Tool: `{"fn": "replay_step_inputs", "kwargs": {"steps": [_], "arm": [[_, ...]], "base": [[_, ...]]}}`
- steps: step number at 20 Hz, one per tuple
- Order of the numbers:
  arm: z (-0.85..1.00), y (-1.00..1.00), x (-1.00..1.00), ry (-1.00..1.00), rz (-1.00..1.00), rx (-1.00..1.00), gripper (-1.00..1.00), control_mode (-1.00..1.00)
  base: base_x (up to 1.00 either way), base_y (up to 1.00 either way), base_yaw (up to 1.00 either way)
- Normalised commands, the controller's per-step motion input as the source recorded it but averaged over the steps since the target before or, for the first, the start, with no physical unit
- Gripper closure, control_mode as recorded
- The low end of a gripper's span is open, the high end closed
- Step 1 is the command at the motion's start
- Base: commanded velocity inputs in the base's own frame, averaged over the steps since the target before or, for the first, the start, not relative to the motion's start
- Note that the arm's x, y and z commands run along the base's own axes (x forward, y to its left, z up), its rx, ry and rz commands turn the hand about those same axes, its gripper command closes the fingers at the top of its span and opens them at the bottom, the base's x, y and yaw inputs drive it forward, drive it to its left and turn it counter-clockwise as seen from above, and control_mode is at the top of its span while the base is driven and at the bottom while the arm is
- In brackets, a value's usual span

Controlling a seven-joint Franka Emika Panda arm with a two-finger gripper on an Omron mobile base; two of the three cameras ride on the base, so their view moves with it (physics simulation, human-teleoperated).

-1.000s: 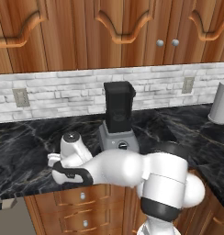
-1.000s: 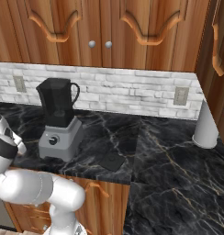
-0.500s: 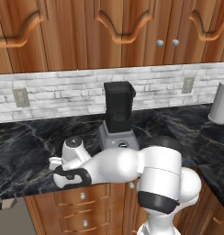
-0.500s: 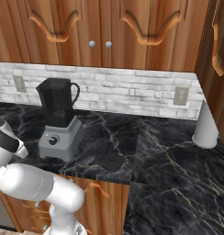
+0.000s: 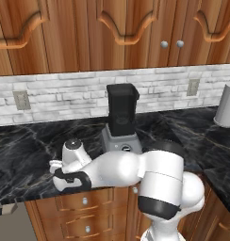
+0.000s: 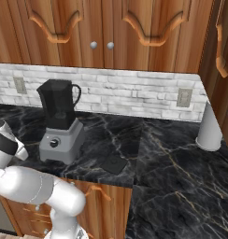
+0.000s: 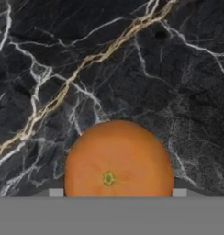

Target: Open the blender lid, put the tangerine in the blender, close the lid, and start the blender.

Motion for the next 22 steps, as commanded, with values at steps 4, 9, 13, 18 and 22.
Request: {"fn": "replay_step_inputs", "kwargs": {"steps": [4, 9, 13, 18, 22], "arm": [[0.3, 0.0, -0.05, -0.07, -0.01, 0.0, 1.0, -1.0], [0.96, -0.13, -0.48, -0.19, -0.03, 0.0, 1.0, -1.0], [1.0, -0.23, -0.39, -0.22, -0.04, 0.0, 1.0, -1.0], [1.0, -0.3, -0.14, -0.18, -0.07, 0.0, 1.0, -1.0], [1.0, -0.5, -0.02, -0.13, -0.09, 0.0, 1.0, -1.0]], "base": [[0.0, 0.0, 0.0], [0.0, 0.0, 0.0], [0.0, 0.0, 0.0], [0.0, 0.0, 0.0], [0.0, 0.0, 0.0]]}}
